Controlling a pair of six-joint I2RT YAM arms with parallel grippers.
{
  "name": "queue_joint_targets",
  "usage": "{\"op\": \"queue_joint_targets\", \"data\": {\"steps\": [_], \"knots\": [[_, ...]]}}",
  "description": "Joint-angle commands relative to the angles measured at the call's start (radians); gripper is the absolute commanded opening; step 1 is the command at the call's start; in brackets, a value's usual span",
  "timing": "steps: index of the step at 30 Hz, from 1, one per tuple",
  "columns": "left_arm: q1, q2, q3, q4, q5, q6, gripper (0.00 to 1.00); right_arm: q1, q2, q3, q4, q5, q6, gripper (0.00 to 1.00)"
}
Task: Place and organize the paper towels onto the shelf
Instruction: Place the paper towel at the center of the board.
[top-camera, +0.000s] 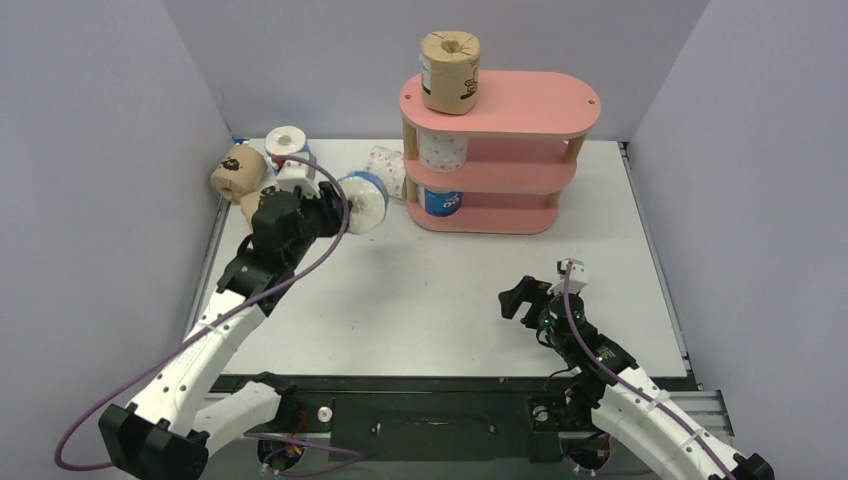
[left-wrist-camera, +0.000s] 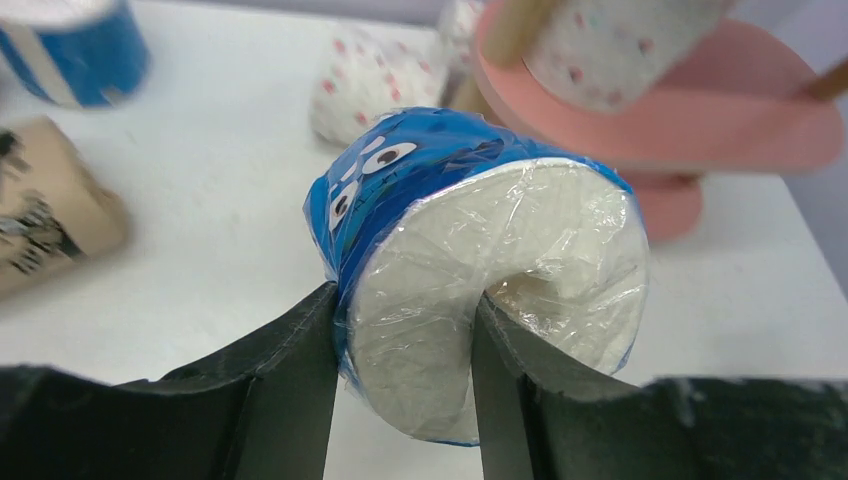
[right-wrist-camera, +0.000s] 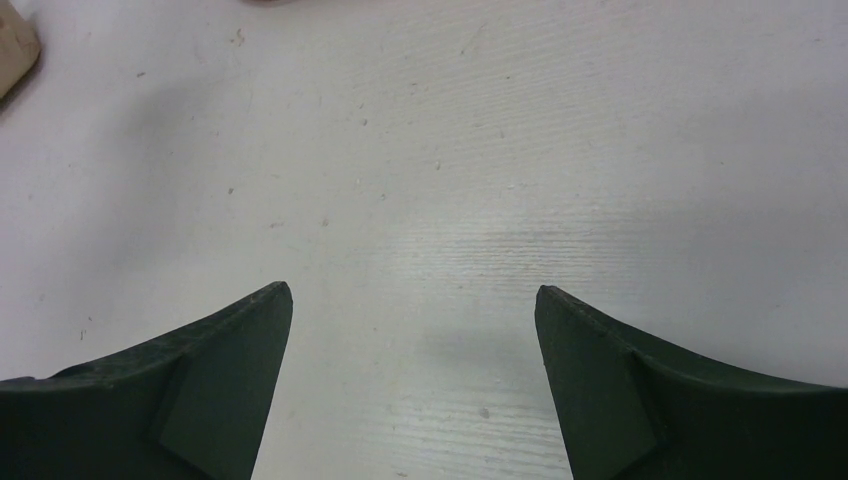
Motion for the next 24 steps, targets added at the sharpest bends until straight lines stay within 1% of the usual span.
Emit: {"op": "queue_joint_targets", "data": {"steps": [1, 4, 5, 7, 9, 10, 11, 12, 14, 16, 19, 21, 24], "knots": [[-0.048, -0.112, -0.125, -0.026, 0.265, -0.252, 0.34, 0.127, 0.04, 0.07, 0.022, 0.15, -0.037, 0.87], [-0.112, -0.165, -0.196, -0.041, 0.281, -0.313, 0.37, 0.227, 0.099, 0.122, -0.02, 0.283, -0.036, 0.87], [-0.149, -0.171, -0.206, -0.044, 0.278, -0.321, 0.37, 0.272, 0.124, 0.144, -0.039, 0.349, -0.033, 0.87], [-0.202, -0.179, -0.232, -0.043, 0.266, -0.339, 0.37, 0.327, 0.154, 0.168, -0.06, 0.432, -0.016, 0.88], [-0.245, -0.168, -0.256, -0.027, 0.25, -0.355, 0.37, 0.346, 0.173, 0.175, -0.07, 0.471, 0.024, 0.91], [-0.256, -0.153, -0.273, -0.02, 0.245, -0.369, 0.37, 0.348, 0.181, 0.175, -0.069, 0.476, 0.064, 0.92], [-0.277, -0.143, -0.282, 0.004, 0.243, -0.377, 0.37, 0.348, 0.182, 0.171, -0.062, 0.481, 0.083, 0.97], [-0.286, -0.124, -0.298, 0.02, 0.24, -0.391, 0.37, 0.347, 0.185, 0.169, -0.065, 0.486, 0.13, 0.98], [-0.321, -0.092, -0.312, 0.059, 0.229, -0.403, 0.37, 0.345, 0.183, 0.166, -0.07, 0.508, 0.189, 1.0], [-0.342, -0.06, -0.317, 0.089, 0.22, -0.404, 0.37, 0.339, 0.161, 0.149, -0.046, 0.505, 0.209, 1.0], [-0.358, -0.02, -0.308, 0.106, 0.195, -0.396, 0.37, 0.332, 0.12, 0.121, 0.009, 0.481, 0.185, 1.0], [-0.364, 0.008, -0.302, 0.108, 0.177, -0.392, 0.38, 0.319, 0.107, 0.128, 0.007, 0.465, 0.163, 1.0], [-0.367, 0.057, -0.295, 0.11, 0.164, -0.395, 0.38, 0.288, 0.134, 0.16, -0.024, 0.435, 0.14, 1.0]]}}
